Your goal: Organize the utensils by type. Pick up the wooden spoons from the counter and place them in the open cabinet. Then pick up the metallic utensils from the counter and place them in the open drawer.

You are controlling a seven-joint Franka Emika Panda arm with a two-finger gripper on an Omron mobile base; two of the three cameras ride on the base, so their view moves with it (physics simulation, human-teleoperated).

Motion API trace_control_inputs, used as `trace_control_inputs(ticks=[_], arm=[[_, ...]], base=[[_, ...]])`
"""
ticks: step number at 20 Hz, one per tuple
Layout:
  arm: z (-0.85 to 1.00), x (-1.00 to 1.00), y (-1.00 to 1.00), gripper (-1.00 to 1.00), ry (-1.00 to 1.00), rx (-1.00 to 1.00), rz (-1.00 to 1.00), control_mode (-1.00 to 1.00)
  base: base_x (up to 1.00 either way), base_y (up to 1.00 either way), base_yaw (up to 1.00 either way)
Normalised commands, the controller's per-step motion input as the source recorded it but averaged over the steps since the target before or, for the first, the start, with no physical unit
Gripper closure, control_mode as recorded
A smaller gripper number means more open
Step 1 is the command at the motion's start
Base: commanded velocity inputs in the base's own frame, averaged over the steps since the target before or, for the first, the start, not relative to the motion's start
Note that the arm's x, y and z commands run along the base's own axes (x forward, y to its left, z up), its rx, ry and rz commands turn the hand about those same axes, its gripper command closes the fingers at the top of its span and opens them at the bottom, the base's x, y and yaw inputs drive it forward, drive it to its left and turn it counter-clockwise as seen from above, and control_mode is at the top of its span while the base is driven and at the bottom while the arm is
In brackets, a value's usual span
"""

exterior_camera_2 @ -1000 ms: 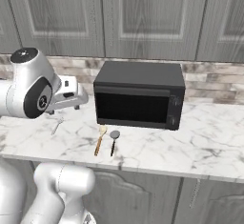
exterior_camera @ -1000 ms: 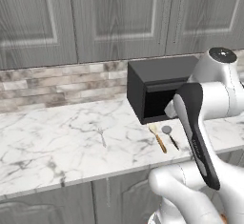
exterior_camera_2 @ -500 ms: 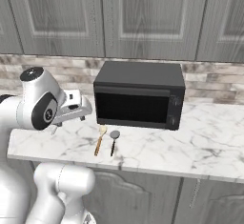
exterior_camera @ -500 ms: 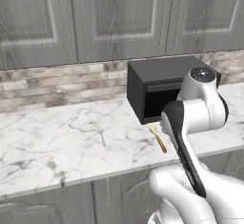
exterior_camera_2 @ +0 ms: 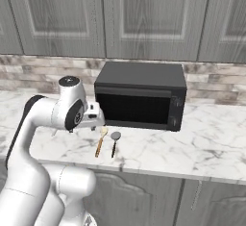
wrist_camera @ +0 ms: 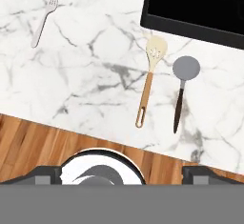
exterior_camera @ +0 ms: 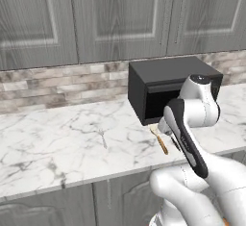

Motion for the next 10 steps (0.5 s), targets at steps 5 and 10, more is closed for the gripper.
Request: trace_control_inputs(ticks=[5, 10], arm=[[-0.5, 0.47, 0.06, -1.0, 0.03, -0.02, -0.05, -1.0], [-0.45, 0.53, 0.01, -1.0, 0.03, -0.04, -0.08, -1.0]], base=[[0.0, 0.0, 0.0], [0.0, 0.0, 0.0]])
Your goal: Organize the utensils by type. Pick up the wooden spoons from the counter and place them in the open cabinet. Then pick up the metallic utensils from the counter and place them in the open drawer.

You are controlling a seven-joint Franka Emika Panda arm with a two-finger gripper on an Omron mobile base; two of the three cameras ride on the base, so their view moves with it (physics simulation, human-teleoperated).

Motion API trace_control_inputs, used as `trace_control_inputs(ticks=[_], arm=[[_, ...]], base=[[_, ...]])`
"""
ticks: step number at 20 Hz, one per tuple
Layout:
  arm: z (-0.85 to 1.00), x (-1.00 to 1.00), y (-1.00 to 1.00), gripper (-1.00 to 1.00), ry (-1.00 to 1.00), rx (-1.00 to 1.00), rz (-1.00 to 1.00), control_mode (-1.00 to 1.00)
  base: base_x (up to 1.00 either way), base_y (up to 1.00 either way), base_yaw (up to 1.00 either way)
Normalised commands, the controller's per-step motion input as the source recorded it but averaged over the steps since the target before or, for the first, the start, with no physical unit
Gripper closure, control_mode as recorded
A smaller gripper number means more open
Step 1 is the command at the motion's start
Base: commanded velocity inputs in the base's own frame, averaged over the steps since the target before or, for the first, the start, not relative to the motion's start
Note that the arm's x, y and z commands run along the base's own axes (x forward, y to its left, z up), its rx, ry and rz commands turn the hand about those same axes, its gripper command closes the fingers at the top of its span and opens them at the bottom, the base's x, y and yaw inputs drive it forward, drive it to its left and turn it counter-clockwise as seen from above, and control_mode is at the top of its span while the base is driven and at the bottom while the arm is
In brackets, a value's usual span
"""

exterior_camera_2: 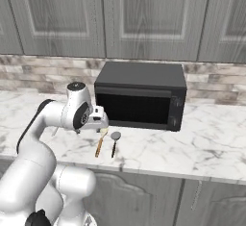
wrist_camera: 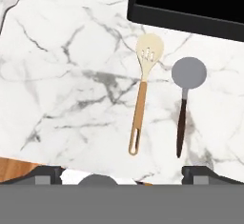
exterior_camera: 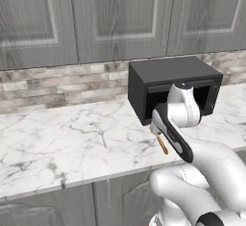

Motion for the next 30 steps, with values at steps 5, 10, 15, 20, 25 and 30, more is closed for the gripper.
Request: trace_control_inputs(ticks=[5, 10, 15, 20, 25, 30], arm=[[-0.44, 0.43, 0.0, -1.0, 0.09, 0.0, -0.05, -1.0], [-0.42, 0.38, 0.0, -1.0, 0.06, -0.01, -0.03, -1.0], [-0.4, 0.29, 0.0, -1.0, 0.05, -0.03, 0.0, -1.0], [-0.38, 0.23, -0.01, -1.0, 0.05, -0.02, 0.0, -1.0], [-0.38, 0.21, -0.01, -1.0, 0.05, -0.01, 0.0, -1.0], [-0.33, 0.16, -0.04, -1.0, 0.01, 0.0, 0.0, -1.0]], base=[[0.0, 0.0, 0.0], [0.0, 0.0, 0.0], [0.0, 0.0, 0.0], [0.0, 0.0, 0.0], [0.0, 0.0, 0.0], [0.0, 0.0, 0.0]])
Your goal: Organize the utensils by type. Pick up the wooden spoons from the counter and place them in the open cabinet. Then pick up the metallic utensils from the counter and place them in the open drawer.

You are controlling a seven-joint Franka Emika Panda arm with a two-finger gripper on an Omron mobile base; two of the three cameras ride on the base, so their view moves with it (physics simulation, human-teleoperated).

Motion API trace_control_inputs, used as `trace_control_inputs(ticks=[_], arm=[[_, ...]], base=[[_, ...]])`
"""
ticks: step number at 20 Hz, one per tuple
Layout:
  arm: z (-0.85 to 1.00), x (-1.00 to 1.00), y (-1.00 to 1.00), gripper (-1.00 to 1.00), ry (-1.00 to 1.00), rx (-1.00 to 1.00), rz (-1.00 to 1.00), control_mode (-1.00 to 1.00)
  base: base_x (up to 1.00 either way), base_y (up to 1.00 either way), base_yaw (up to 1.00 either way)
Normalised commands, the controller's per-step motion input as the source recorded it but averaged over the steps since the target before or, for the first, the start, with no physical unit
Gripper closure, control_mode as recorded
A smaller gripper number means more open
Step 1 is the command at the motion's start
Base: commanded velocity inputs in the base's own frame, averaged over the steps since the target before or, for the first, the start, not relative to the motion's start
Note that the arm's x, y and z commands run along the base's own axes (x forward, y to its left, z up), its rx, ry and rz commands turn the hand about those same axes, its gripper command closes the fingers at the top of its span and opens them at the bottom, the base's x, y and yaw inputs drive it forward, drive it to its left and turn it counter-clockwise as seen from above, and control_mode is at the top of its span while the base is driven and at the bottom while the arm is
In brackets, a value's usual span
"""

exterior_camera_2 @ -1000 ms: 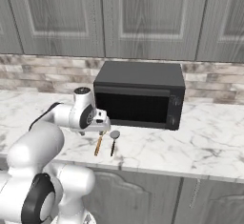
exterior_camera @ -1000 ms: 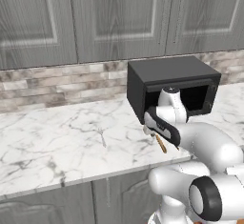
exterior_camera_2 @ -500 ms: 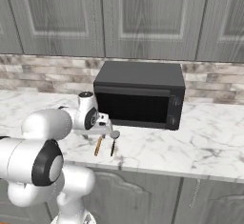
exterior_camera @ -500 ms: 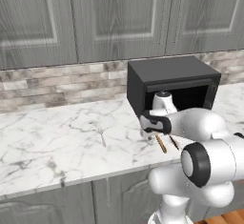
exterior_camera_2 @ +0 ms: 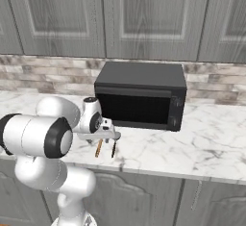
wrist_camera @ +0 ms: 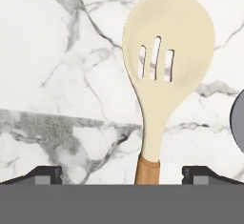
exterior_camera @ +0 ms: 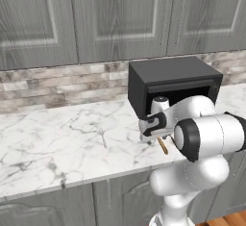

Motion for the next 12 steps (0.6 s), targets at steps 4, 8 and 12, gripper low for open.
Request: trace_control_inputs(ticks=[4, 8, 12], arm=[[-0.26, 0.12, -0.05, -1.0, 0.0, -0.01, 0.0, -1.0], [-0.26, 0.1, -0.05, -1.0, 0.0, 0.0, 0.0, -1.0], [-0.28, 0.1, -0.04, 1.0, 0.0, 0.0, 0.0, -1.0]], base=[[0.0, 0.0, 0.0], [0.0, 0.0, 0.0], [0.0, 0.0, 0.0]])
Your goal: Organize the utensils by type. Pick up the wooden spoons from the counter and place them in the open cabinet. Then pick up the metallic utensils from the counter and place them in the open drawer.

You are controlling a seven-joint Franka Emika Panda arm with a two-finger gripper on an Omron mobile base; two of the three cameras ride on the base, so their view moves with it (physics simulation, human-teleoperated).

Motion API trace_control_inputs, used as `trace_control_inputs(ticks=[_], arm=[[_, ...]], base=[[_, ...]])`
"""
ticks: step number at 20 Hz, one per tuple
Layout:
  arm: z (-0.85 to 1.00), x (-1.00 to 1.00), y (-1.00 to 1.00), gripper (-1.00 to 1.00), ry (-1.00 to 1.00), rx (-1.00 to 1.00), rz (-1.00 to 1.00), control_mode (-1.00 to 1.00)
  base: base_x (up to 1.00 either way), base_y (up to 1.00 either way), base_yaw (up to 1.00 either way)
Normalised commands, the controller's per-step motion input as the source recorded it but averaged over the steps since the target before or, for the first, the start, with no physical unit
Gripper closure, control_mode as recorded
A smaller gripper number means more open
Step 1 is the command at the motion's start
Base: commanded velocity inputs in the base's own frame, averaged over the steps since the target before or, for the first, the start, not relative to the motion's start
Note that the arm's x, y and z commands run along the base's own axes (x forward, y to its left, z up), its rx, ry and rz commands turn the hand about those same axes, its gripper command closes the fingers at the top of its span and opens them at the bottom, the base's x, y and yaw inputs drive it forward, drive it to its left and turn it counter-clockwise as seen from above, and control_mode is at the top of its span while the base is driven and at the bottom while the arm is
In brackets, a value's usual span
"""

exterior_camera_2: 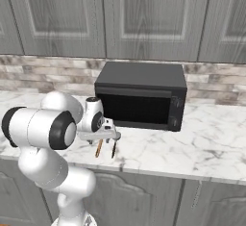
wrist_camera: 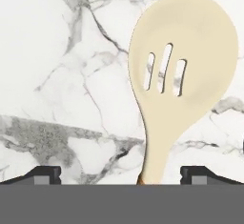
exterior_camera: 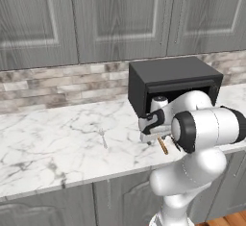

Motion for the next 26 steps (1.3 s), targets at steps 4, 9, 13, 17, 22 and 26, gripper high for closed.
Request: trace_control_inputs(ticks=[4, 9, 13, 17, 22, 26], arm=[[-0.36, 0.0, -0.01, 1.0, 0.0, 0.0, 0.0, -1.0], [-0.22, -0.11, -0.03, 1.0, 0.0, 0.0, 0.0, -1.0], [0.05, -0.29, 0.0, 1.0, -0.01, 0.0, 0.01, -1.0], [0.48, -0.29, 0.0, 1.0, 0.0, 0.0, 0.07, -1.0], [0.74, -0.37, 0.01, 1.0, 0.0, 0.0, 0.13, -1.0], [0.59, -0.61, 0.13, 1.0, 0.0, 0.0, 0.26, -1.0]], base=[[0.0, 0.0, 0.0], [0.0, 0.0, 0.0], [0.0, 0.0, 0.0], [0.0, 0.0, 0.0], [0.0, 0.0, 0.0], [0.0, 0.0, 0.0]])
